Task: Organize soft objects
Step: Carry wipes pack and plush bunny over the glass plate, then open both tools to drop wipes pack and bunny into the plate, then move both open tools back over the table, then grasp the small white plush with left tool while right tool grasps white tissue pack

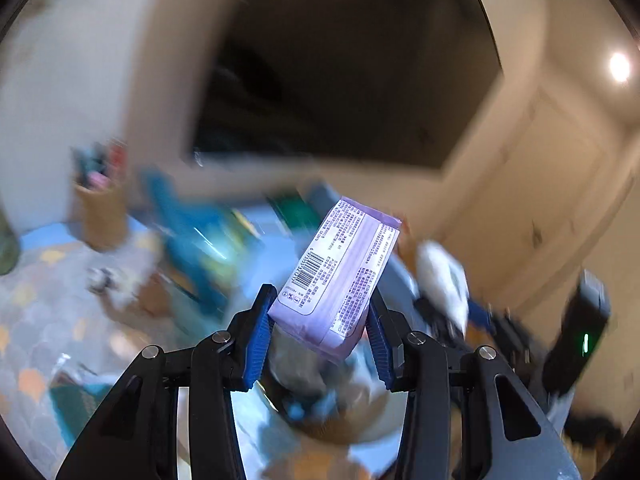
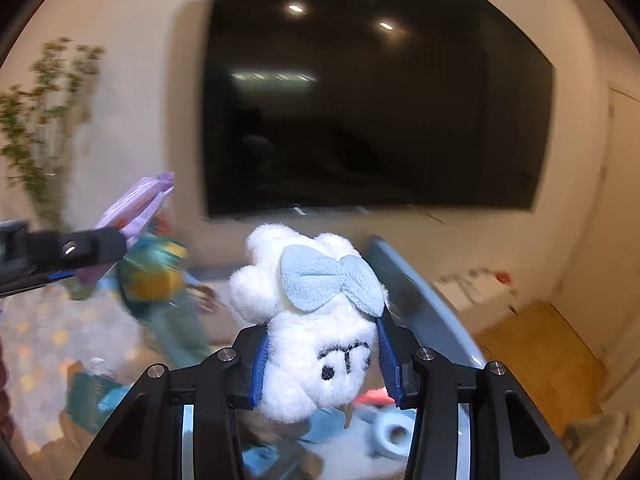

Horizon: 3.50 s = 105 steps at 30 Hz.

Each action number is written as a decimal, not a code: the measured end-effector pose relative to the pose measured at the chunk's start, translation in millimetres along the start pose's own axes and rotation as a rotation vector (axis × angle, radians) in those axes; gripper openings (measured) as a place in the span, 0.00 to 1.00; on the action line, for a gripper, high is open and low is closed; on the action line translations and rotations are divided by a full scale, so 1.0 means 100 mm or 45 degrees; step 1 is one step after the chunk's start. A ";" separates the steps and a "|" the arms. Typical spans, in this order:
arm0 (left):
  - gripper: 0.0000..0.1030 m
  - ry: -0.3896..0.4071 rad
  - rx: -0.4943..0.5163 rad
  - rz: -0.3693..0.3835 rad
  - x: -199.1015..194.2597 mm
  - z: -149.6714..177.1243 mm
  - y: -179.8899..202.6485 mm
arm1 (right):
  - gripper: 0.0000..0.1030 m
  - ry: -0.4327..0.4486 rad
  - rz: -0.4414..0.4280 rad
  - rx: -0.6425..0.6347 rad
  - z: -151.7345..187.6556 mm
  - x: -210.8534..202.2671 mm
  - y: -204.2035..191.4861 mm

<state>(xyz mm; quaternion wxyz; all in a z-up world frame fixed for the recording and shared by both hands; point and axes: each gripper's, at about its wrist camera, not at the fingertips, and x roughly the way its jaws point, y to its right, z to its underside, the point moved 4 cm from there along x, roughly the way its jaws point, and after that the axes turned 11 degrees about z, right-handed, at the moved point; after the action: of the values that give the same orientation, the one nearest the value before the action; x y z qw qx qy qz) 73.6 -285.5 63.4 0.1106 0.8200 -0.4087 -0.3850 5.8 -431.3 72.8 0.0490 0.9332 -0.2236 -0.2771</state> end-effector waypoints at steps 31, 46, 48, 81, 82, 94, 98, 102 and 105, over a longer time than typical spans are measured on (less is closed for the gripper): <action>0.61 -0.313 0.003 -0.015 0.42 0.53 -0.05 | 0.66 -0.172 0.075 -0.036 0.43 0.30 0.08; 0.61 -0.165 -0.028 -0.030 -0.26 0.34 -0.72 | 0.66 -0.173 -0.110 0.042 0.29 0.19 -0.51; 0.61 -0.125 -0.049 -0.069 -0.42 0.30 -0.95 | 0.66 -0.164 -0.145 0.018 0.29 0.15 -0.67; 0.33 0.024 -0.469 -0.467 0.16 0.13 -3.43 | 0.46 -0.298 -0.371 -1.052 1.02 0.99 -3.52; 0.33 0.029 -0.469 -0.479 0.11 0.14 -3.43 | 0.44 -0.286 -0.364 -1.065 1.02 0.98 -3.51; 0.24 0.219 -0.649 -0.717 -1.12 0.65 -3.25 | 0.37 -0.210 -0.469 -0.917 0.82 0.69 -3.38; 0.24 0.152 -0.674 -0.701 -1.32 1.00 -2.96 | 0.38 -0.223 -0.525 -0.859 0.81 0.41 -3.38; 0.24 0.112 -0.662 -0.619 -1.44 1.38 -2.71 | 0.38 -0.231 -0.584 -0.798 0.86 0.17 -3.32; 0.24 0.162 -0.753 -0.454 -1.48 1.66 -2.66 | 0.38 -0.229 -0.645 -0.703 0.92 0.06 -3.23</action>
<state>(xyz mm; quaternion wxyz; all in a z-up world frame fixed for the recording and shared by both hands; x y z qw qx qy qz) 54.6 18.8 -101.8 0.2996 0.8334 -0.1221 -0.4482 86.8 -141.7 -77.3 0.2086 0.8825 0.0936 -0.4110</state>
